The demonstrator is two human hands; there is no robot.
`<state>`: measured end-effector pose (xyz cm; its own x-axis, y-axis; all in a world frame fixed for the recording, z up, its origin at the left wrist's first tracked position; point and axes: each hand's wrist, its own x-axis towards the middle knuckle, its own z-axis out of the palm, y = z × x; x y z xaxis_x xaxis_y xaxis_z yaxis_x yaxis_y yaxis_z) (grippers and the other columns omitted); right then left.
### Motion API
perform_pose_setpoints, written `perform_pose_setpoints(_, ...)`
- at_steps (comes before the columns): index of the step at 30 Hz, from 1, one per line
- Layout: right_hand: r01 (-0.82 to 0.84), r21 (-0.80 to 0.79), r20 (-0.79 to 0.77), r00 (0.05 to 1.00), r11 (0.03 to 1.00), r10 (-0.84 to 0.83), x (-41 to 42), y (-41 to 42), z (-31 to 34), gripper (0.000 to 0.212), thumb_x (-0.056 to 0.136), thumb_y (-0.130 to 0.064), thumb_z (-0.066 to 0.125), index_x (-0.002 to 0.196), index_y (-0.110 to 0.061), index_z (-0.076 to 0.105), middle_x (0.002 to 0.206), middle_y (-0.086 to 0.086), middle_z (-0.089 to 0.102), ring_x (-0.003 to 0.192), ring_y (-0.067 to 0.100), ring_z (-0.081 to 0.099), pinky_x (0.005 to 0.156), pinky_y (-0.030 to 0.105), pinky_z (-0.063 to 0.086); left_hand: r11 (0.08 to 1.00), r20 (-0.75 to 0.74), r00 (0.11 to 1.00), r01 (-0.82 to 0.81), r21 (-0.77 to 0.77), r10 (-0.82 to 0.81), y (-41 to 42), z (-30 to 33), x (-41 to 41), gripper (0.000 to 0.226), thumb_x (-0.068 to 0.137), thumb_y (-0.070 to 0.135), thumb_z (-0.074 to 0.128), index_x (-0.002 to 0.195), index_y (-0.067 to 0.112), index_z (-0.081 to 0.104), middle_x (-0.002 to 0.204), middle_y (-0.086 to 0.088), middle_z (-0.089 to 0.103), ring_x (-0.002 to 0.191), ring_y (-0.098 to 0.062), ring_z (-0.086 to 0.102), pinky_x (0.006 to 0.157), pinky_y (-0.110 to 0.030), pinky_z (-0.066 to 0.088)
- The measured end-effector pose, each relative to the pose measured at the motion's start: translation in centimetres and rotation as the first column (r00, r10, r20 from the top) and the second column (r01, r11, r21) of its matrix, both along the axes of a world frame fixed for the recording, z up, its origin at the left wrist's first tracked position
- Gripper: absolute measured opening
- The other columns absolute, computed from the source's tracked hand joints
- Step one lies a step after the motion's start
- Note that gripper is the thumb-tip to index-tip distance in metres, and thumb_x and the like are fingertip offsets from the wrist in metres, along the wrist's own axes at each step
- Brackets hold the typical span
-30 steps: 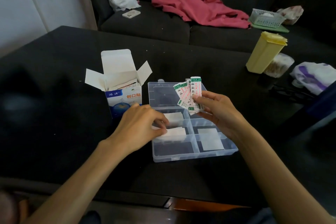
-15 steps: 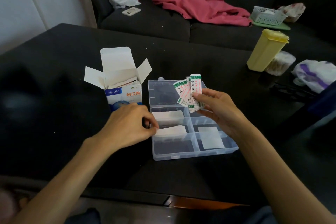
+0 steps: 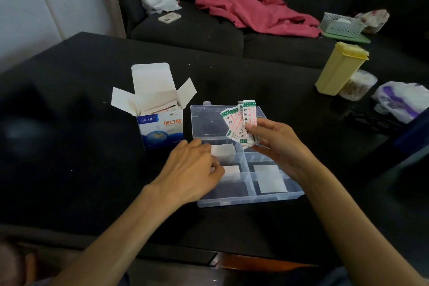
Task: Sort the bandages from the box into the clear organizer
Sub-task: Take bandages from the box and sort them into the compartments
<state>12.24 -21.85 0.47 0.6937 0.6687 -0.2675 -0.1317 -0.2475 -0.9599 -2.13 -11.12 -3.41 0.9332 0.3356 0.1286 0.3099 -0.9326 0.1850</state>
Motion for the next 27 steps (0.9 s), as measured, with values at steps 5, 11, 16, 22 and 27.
perform_pose_setpoints(5, -0.044, 0.004, -0.061, 0.997, 0.999, 0.044, 0.0, -0.1, 0.0, 0.019, 0.086, -0.02, 0.063, 0.104, -0.015, 0.066, 0.09, 0.002, 0.072, 0.081, 0.013, 0.07, 0.067, 0.022, 0.056, 0.966, 0.189, 0.964, -0.146, -0.212, 0.187, -0.6, 1.5, -0.1, 0.04, 0.094, 0.052, 0.039, 0.086, 0.028, 0.07, 0.071, 0.016, 0.053, 0.068, -0.003, 0.05, 0.061, -0.017, 0.033)
perform_pose_setpoints(11, -0.107, -0.01, -0.046, 0.993, 0.994, 0.107, -0.9, 0.4, -0.3, 0.018, 0.087, -0.02, 0.062, 0.105, -0.017, 0.065, 0.092, 0.002, 0.072, 0.081, 0.012, 0.07, 0.065, 0.019, 0.055, 0.483, 0.074, 0.851, -0.221, -0.847, 0.52, 0.6, 4.1, 0.0, 0.038, 0.087, 0.053, 0.05, 0.073, 0.023, 0.069, 0.067, 0.009, 0.068, 0.052, 0.0, 0.059, 0.049, -0.014, 0.037)
perform_pose_setpoints(16, -0.045, 0.067, -0.208, 0.976, 0.997, 0.058, -1.6, 0.9, -0.9, 0.018, 0.091, -0.022, 0.058, 0.104, -0.012, 0.066, 0.093, 0.006, 0.073, 0.083, 0.012, 0.068, 0.067, 0.021, 0.054, 0.503, 0.221, 0.79, -0.125, -0.855, 0.572, -0.1, 2.6, -0.2, 0.009, 0.083, 0.026, 0.069, 0.087, 0.02, 0.074, 0.071, 0.01, 0.071, 0.058, 0.0, 0.065, 0.055, -0.01, 0.05)
perform_pose_setpoints(22, -0.017, 0.143, -0.291, 0.955, 0.99, 0.059, -2.9, 1.6, -1.1, 0.019, 0.092, -0.024, 0.056, 0.105, -0.014, 0.066, 0.089, 0.003, 0.073, 0.08, 0.01, 0.069, 0.065, 0.02, 0.054, 0.845, 0.512, 0.696, -0.272, -0.461, 0.504, -0.7, 2.0, -0.6, 0.01, 0.077, 0.033, 0.075, 0.083, 0.025, 0.076, 0.074, 0.012, 0.072, 0.06, 0.0, 0.064, 0.054, -0.014, 0.051)
perform_pose_setpoints(27, -0.034, 0.119, -0.208, 0.976, 0.992, 0.059, -3.3, 1.8, -1.3, 0.018, 0.089, -0.025, 0.06, 0.103, -0.017, 0.068, 0.091, 0.001, 0.073, 0.08, 0.007, 0.068, 0.067, 0.019, 0.053, 0.76, 0.416, 0.751, -0.171, -0.628, 0.513, -0.5, 1.7, -0.3, 0.011, 0.076, 0.032, 0.075, 0.084, 0.025, 0.076, 0.075, 0.013, 0.071, 0.066, -0.001, 0.066, 0.061, -0.027, 0.059)
